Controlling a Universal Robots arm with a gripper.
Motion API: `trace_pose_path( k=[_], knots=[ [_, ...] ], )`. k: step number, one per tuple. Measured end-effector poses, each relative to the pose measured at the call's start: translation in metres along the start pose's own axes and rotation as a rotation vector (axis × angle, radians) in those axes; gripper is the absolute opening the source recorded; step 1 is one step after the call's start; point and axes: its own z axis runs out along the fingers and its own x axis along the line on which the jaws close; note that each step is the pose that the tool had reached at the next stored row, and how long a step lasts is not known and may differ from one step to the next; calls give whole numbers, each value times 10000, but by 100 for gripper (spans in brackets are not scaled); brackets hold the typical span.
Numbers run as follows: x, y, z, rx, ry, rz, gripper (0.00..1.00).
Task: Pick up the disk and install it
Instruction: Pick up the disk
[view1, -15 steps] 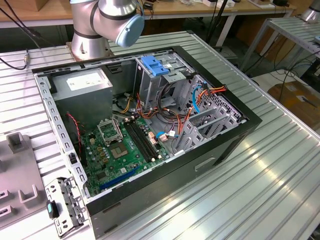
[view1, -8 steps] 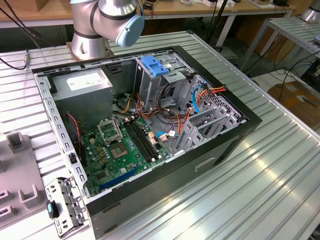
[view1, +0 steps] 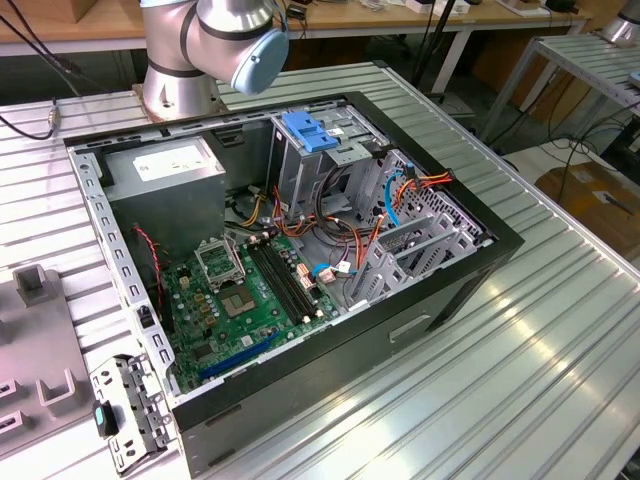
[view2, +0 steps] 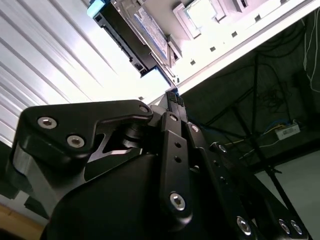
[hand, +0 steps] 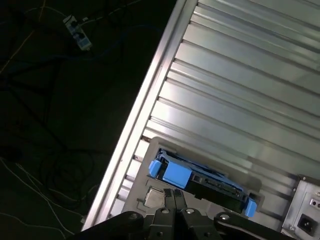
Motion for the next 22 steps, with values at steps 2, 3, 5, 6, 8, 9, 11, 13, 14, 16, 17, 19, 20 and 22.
trace_pose_path(
  k=[2, 3, 5, 6, 8, 9, 11, 13, 14, 16, 17, 19, 20, 22],
  knots=[
    [0, 0, 0, 8, 8, -285, 11],
    [0, 0, 0, 10, 10, -381, 11],
    [0, 0, 0, 16, 18, -617, 11],
    [0, 0, 0, 18, 20, -718, 11],
    [0, 0, 0, 24, 26, -940, 11],
    [0, 0, 0, 27, 30, -1084, 11],
    [0, 0, 0, 34, 37, -1333, 11],
    [-1, -1, 0, 41, 45, -1610, 11],
    [-2, -1, 0, 44, 48, -1721, 11],
    [-4, -2, 0, 53, 58, -2078, 11],
    [-6, -2, 0, 58, 63, -2284, 11],
    [-7, -3, 0, 63, 71, -2515, 11],
    [-8, -3, 0, 68, 75, -2674, 11],
    [-10, -4, 0, 75, 83, -2968, 11]
  ],
)
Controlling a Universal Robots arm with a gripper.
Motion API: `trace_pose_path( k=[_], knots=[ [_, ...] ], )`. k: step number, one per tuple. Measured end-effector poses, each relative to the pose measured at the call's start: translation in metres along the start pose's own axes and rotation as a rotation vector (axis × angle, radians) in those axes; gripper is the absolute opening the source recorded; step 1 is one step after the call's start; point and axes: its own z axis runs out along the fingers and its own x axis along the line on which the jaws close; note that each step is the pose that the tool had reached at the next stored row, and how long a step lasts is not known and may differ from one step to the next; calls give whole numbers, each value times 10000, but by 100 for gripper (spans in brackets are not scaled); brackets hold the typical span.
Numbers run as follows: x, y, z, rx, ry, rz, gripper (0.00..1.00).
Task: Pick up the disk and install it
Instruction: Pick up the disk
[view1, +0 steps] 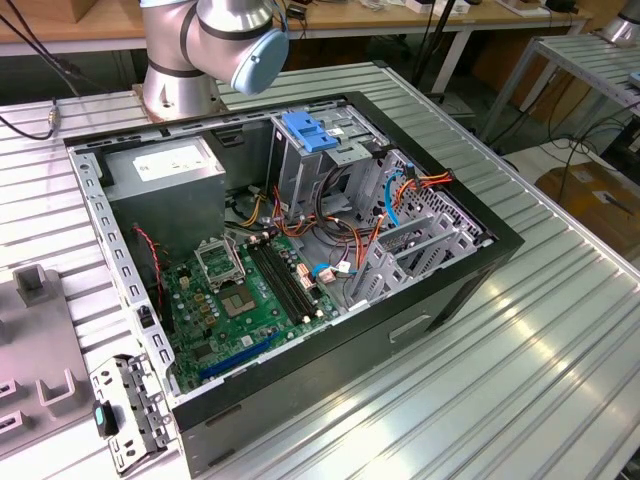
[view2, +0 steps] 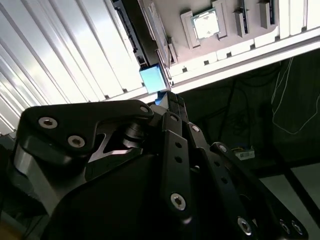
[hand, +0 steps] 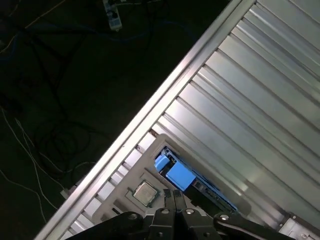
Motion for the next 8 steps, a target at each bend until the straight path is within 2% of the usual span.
trace_pose_path(
  k=[8],
  knots=[
    [-7, -6, 1, 27, 29, -1066, 11]
  ],
)
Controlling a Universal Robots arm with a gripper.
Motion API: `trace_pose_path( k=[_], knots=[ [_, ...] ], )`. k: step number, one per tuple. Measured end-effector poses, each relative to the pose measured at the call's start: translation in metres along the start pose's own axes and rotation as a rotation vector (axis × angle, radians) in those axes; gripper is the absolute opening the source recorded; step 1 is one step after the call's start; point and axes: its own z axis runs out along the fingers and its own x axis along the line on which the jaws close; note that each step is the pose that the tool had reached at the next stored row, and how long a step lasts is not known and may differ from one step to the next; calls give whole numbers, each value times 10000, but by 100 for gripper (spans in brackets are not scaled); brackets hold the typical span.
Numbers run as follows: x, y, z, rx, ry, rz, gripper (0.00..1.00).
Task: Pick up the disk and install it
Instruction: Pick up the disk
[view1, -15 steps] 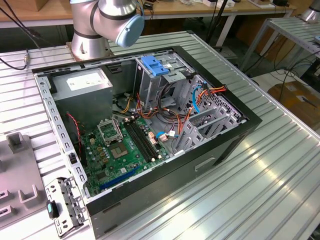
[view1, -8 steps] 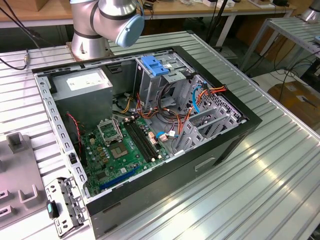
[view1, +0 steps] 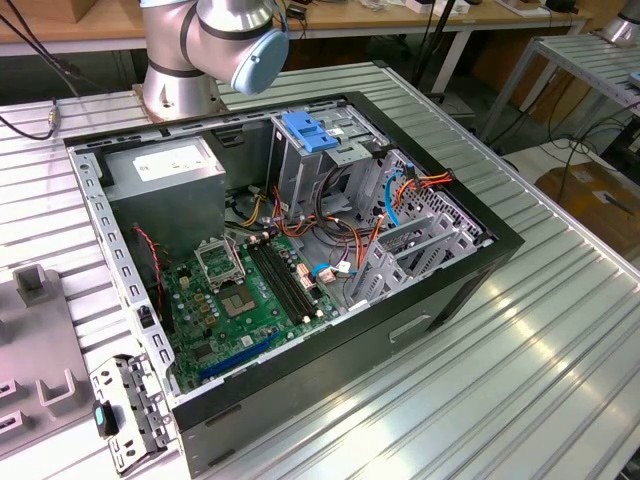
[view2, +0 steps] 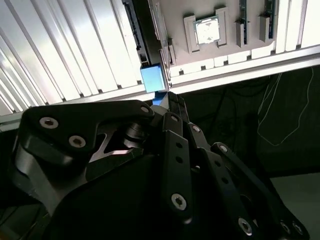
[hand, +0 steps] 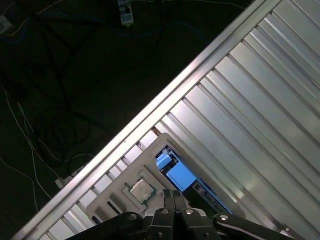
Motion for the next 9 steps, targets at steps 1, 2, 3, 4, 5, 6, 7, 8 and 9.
trace_pose_path(
  k=[1, 2, 3, 4, 5, 6, 7, 8, 9],
  knots=[
    [0, 0, 0, 3, 4, -115, 11],
    [0, -1, 0, 5, 6, -211, 11],
    [-1, 0, -1, 7, 9, -280, 11],
    [-2, 1, 0, 8, 10, -331, 11],
    [-3, 2, 1, 10, 11, -393, 11],
    [-4, 2, 3, 12, 12, -463, 11],
    [-4, 3, 4, 13, 15, -523, 11],
    [-5, 3, 4, 14, 16, -557, 11],
    [-5, 3, 4, 15, 18, -579, 11]
  ],
)
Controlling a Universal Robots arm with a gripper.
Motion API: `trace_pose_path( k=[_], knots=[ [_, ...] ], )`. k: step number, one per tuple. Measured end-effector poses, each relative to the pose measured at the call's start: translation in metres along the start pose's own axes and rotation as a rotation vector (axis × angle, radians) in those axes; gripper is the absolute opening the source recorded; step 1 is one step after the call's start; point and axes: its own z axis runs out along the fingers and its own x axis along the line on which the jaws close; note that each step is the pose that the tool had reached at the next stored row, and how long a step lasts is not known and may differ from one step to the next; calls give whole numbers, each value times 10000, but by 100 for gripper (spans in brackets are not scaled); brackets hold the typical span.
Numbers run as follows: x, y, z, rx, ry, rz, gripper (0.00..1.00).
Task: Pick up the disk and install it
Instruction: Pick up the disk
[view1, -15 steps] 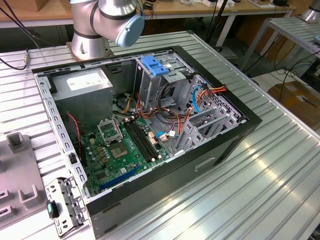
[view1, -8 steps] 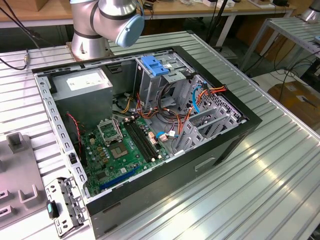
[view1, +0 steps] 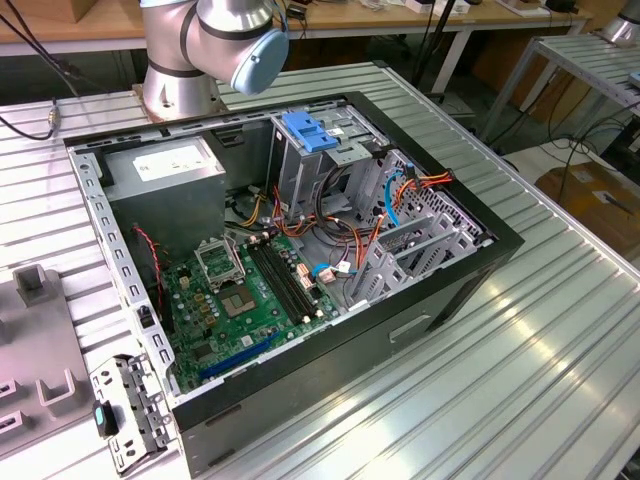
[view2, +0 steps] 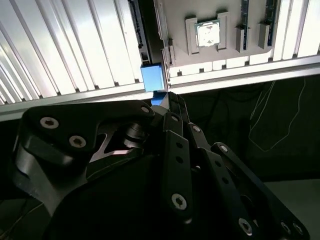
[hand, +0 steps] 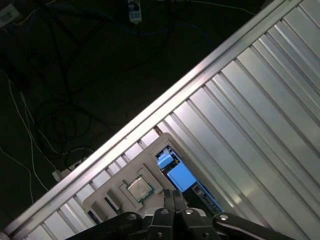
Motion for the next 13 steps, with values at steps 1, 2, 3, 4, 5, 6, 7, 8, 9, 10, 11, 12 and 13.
trace_pose_path(
  k=[1, 2, 3, 4, 5, 6, 7, 8, 9, 10, 11, 12, 13],
  knots=[
    [0, 0, 0, 0, 1, -16, 11],
    [-1, 0, 1, 2, -1, -37, 11],
    [-2, 1, 1, 3, 0, -64, 11],
    [-4, 2, 1, 4, 1, -119, 11],
    [-4, 2, 1, 7, 3, -167, 11],
    [-5, 2, 2, 10, 7, -213, 11],
    [-6, 3, 2, 12, 10, -250, 11],
    [-6, 3, 2, 13, 11, -281, 11],
    [-6, 3, 2, 13, 11, -298, 11],
    [-6, 3, 2, 13, 11, -301, 11],
    [-6, 3, 1, 13, 12, -302, 11],
    [-6, 3, 2, 13, 11, -303, 11],
    [-6, 3, 2, 14, 12, -304, 11]
  ],
)
